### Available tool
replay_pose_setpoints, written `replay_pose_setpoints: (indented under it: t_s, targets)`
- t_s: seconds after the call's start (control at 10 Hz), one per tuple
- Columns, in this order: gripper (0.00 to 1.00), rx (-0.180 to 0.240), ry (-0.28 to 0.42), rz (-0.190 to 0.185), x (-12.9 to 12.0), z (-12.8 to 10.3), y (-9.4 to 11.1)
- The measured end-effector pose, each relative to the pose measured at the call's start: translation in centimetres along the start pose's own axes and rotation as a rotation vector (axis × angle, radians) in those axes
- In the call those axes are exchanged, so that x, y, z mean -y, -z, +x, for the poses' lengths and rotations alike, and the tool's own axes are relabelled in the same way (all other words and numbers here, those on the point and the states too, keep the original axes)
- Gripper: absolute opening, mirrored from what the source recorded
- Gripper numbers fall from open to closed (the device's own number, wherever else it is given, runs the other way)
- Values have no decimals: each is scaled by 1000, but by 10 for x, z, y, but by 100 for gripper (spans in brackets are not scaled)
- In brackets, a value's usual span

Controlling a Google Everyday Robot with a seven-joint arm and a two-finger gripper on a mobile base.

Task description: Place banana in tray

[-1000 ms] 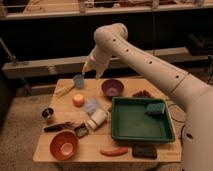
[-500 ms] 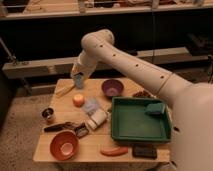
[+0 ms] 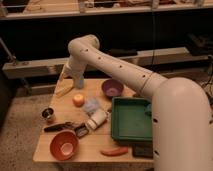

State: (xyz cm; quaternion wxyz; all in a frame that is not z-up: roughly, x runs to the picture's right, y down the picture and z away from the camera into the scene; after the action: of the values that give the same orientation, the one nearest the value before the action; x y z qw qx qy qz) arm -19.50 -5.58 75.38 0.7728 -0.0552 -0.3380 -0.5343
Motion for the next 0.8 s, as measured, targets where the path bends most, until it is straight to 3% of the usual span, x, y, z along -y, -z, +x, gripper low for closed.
replay_pose_setpoints:
  t_s: [0.2,0.5,0.8]
  targets:
    - [80,2,0,-10,8,8,-9]
    - [80,-2,23,-23,20,20,-28]
    - [80,-23,49,-8,23,24,-47]
